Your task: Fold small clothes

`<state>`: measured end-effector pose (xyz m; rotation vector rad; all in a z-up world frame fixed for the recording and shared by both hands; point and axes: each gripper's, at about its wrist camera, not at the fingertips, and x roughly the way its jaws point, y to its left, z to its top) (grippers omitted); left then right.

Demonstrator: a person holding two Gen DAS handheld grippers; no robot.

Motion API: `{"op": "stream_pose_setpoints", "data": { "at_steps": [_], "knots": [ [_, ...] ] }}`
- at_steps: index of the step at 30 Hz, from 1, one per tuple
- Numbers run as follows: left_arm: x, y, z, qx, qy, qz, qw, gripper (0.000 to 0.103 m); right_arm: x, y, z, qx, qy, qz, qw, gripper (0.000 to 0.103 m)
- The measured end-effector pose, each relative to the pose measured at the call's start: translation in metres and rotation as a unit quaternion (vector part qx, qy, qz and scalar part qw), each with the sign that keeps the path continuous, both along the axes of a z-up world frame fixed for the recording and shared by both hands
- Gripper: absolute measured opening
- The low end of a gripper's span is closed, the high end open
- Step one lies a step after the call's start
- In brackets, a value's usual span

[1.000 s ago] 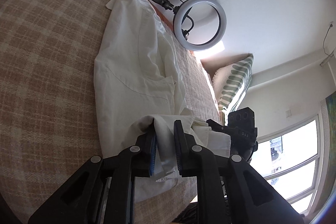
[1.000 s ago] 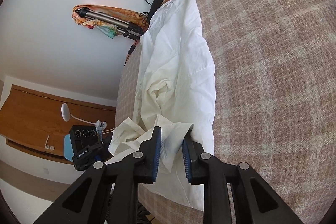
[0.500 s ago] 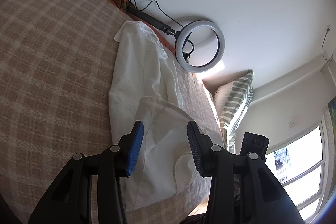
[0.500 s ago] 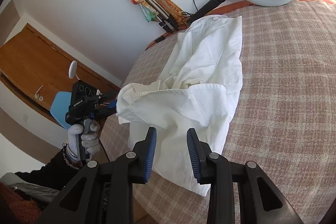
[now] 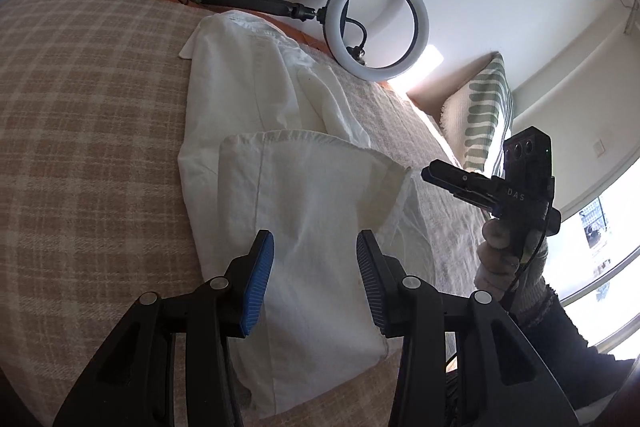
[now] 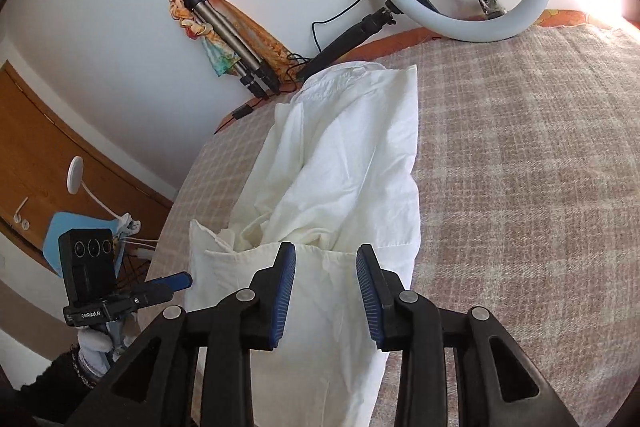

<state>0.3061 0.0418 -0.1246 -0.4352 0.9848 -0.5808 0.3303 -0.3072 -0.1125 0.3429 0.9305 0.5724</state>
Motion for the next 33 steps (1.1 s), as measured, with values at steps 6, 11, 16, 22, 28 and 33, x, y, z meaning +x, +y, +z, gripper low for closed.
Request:
{"op": "stream_pose_setpoints", "data": {
  "at_steps": [6,11,16,22,28,33],
  "knots": [
    [0.012,0.007,-0.028,0.068,0.016,0.042,0.9967,0.041,-0.004,-0.009,-0.020,-0.018,0.042,0.015,0.999,0.050],
    [0.008,0.005,-0.023,0.092,0.007,0.045,0.9947,0.041,0.002,0.020,-0.032,-0.081,0.031,0.044,0.995,0.004],
    [0.010,0.022,0.000,0.078,-0.020,0.061,0.9948,0.041,0.008,0.019,-0.009,-0.084,-0.007,0.049,0.995,0.018],
    [0.058,0.036,0.023,0.063,-0.040,0.072,0.9946,0.042,0.054,-0.005,-0.002,-0.042,-0.005,0.012,0.999,0.034],
    [0.131,0.042,0.004,0.016,-0.001,0.075,0.9970,0.051,0.119,-0.015,-0.014,0.004,0.015,-0.004,1.000,0.037],
    [0.181,0.038,-0.020,0.011,0.024,0.073,0.9970,0.052,0.168,-0.009,-0.027,0.019,0.028,-0.004,0.999,0.040]
  ]
}}
